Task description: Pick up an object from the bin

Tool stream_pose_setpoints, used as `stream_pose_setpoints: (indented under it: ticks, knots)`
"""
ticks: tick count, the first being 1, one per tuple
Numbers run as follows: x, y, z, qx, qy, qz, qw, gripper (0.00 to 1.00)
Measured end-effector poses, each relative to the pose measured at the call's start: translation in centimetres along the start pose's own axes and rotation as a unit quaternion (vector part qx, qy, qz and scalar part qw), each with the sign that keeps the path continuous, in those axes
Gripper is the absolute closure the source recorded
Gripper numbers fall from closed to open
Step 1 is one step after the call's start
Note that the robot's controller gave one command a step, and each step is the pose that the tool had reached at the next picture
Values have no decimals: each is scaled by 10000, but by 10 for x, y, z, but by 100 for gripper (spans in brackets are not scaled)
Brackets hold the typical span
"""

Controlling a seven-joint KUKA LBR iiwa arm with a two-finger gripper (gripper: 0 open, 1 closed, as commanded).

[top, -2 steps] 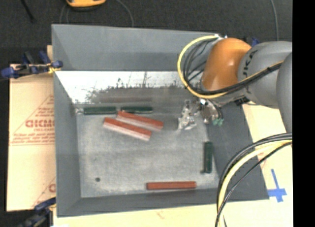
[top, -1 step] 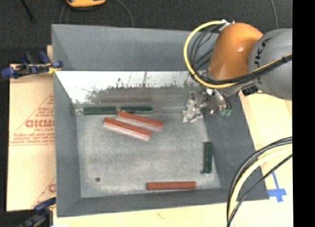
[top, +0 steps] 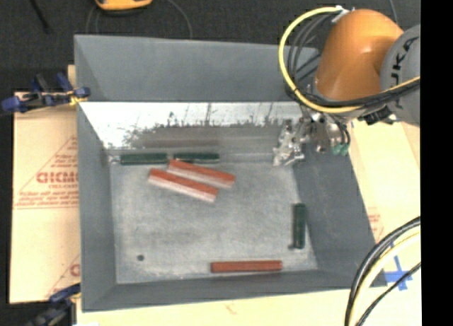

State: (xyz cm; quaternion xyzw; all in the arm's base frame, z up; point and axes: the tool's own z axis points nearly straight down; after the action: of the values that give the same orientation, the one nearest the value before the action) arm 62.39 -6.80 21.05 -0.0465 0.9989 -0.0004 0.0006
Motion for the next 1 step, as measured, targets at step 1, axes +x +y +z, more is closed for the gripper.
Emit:
stream_pose_setpoints:
  ticks: [1]
  knots:
    - [1, 1, -15, 0, -4, -2, 10000, 100]
